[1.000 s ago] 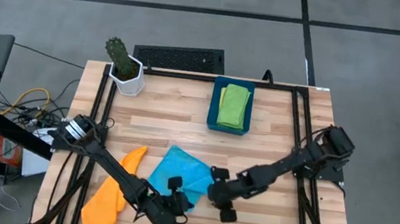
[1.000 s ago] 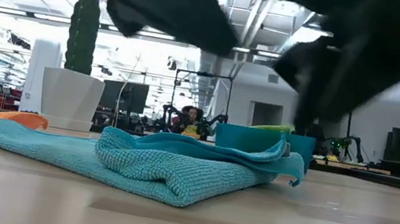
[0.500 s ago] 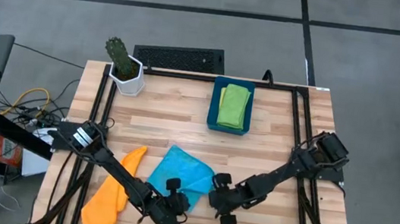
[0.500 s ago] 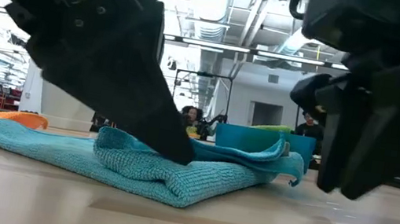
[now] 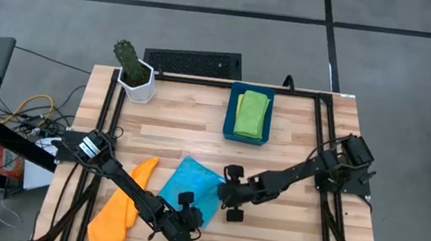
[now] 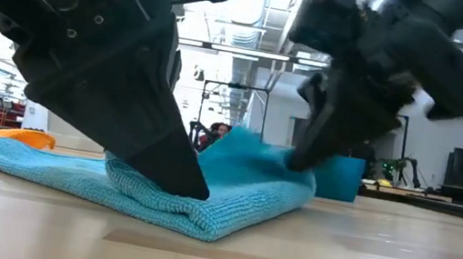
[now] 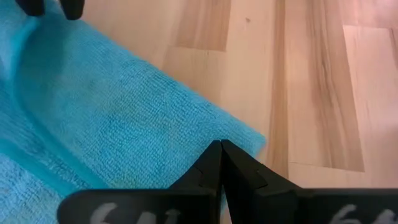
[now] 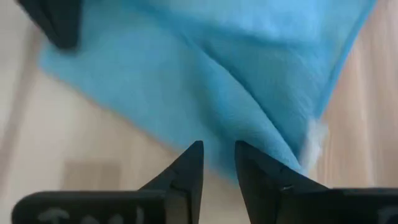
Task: Fold microfiber towels
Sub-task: Fold the blue towel
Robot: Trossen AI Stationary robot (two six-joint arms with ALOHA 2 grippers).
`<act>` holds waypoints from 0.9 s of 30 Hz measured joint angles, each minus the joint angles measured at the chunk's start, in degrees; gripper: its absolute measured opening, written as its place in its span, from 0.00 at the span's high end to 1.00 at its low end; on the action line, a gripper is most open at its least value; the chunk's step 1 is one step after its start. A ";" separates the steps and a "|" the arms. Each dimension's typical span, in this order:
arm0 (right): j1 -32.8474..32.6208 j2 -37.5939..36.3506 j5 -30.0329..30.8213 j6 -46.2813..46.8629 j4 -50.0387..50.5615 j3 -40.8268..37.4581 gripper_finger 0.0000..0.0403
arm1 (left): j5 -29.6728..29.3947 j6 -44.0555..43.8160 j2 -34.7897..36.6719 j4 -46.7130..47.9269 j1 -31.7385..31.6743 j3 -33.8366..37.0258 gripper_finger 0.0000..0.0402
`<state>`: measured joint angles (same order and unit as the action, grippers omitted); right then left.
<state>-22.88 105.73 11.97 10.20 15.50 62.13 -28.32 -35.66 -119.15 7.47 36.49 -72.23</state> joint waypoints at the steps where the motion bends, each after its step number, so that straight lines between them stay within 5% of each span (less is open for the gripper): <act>1: 0.48 0.04 0.00 -0.91 0.65 0.02 0.71 | -0.08 -0.15 0.00 0.02 0.00 0.00 1.00; 18: 6.21 -7.92 4.35 -2.76 2.11 -0.24 0.71 | 0.00 -1.28 0.00 1.56 0.00 0.00 1.00; 27: 0.13 -9.56 1.92 2.46 -30.65 -15.59 0.71 | 0.75 -3.05 0.00 4.05 0.21 -0.09 1.00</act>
<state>-22.75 96.18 13.89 12.66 -15.15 46.54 -27.57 -38.71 -119.15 11.52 36.70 -72.31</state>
